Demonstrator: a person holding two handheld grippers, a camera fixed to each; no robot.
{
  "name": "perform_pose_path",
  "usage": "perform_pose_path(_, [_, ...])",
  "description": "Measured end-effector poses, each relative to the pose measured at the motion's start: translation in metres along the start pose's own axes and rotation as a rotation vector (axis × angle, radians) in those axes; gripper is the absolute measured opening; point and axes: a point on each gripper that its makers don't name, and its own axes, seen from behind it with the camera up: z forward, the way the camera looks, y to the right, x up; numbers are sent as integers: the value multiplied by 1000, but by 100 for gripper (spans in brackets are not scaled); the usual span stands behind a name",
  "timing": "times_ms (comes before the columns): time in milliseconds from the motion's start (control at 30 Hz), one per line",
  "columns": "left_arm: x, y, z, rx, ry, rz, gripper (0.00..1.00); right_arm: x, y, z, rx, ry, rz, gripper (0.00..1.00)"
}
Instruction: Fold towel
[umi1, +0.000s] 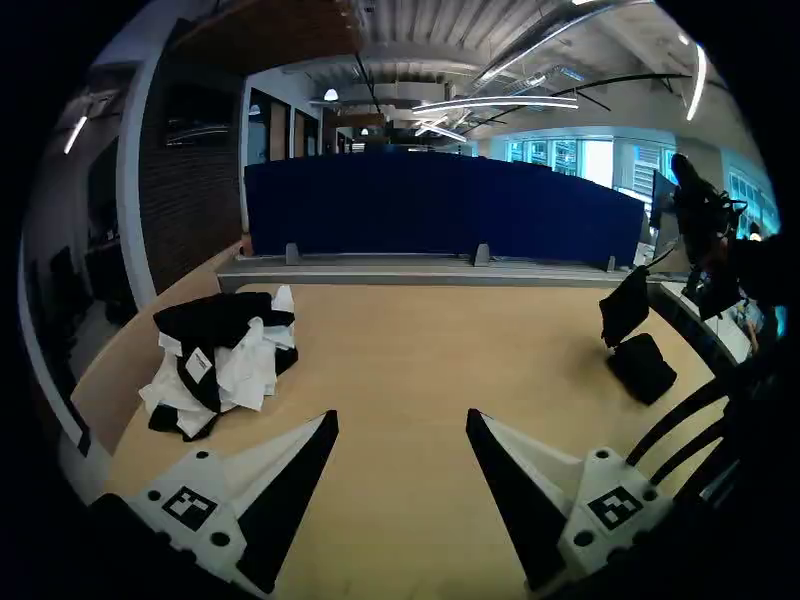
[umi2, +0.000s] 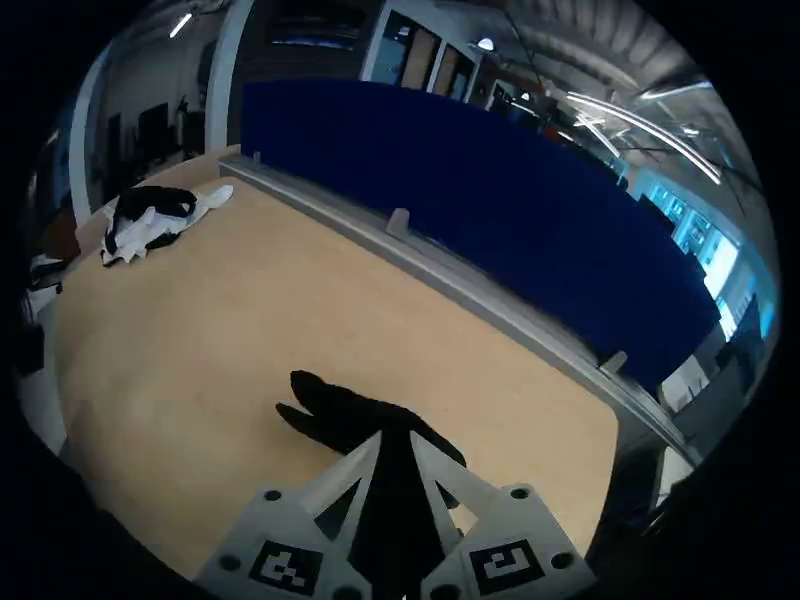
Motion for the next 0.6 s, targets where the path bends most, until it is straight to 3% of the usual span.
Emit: perform_pose_path(600, [0, 17, 2, -33, -2, 19, 95, -98, -10, -33, -19, -75, 129, 4])
